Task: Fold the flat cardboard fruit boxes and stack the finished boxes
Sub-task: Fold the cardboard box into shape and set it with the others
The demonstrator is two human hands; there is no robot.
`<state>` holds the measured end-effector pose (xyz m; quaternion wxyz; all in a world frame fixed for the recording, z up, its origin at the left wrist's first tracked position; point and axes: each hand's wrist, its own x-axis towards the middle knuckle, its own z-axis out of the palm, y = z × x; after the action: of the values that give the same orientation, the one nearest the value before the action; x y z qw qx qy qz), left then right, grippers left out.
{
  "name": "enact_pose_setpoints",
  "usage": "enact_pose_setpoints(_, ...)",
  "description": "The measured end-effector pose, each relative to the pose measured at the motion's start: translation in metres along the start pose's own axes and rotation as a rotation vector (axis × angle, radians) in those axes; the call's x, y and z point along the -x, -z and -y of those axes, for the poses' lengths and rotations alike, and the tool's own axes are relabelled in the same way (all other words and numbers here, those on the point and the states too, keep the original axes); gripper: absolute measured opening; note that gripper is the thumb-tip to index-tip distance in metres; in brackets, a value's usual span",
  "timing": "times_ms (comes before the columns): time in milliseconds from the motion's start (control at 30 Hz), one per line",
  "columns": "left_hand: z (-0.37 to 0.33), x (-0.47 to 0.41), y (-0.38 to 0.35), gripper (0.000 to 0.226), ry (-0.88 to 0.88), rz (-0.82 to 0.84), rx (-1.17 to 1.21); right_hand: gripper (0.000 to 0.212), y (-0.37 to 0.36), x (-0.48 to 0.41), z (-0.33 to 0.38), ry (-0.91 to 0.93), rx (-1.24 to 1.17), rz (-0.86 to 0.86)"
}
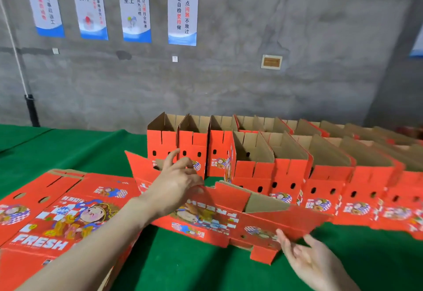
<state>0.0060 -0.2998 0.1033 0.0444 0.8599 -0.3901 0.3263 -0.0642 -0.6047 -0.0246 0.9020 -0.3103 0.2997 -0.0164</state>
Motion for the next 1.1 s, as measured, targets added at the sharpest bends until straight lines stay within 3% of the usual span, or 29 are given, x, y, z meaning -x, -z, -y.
enact_pose_setpoints(67,-0.003,-0.010,-0.001,0.014,0.052,-0.025,0.074,0.052,-0.013,0.014,0.020,-0.047,0.057,0.089)
enact_pose_setpoints(133,-0.009,-0.022,-0.001,0.014,0.099,0.011,0.113,0.040,-0.023,0.024,0.027,0.113,0.185,0.122)
enact_pose_setpoints(267,-0.014,-0.033,-0.003,0.015,0.086,0.089,0.217,0.014,-0.019,0.042,0.033,0.526,0.560,0.086)
enact_pose_setpoints(367,-0.018,-0.039,-0.006,0.022,0.074,0.083,0.248,0.017,-0.026,0.057,0.040,0.873,0.738,0.050)
enact_pose_setpoints(500,-0.027,-0.044,-0.009,0.020,0.029,0.096,0.201,0.027,-0.037,0.072,0.045,1.245,0.995,0.135)
enact_pose_setpoints(600,-0.044,-0.047,-0.007,0.013,-0.014,0.029,0.188,0.028,-0.057,0.072,0.045,1.146,1.308,0.244)
enact_pose_setpoints(667,-0.055,-0.051,-0.007,0.014,-0.020,-0.010,0.142,0.020,-0.069,0.068,0.045,1.026,1.568,0.212)
enact_pose_setpoints(733,-0.062,-0.053,-0.008,0.019,0.043,0.002,0.085,0.025,-0.078,0.064,0.049,0.962,1.705,0.178)
enact_pose_setpoints(933,-0.047,-0.056,-0.008,0.039,0.171,0.293,0.045,0.027,-0.079,0.059,0.046,0.888,1.730,0.248)
enact_pose_setpoints(1100,-0.020,-0.051,0.013,0.049,0.285,0.593,0.265,0.026,-0.060,0.058,0.043,0.833,1.749,0.226)
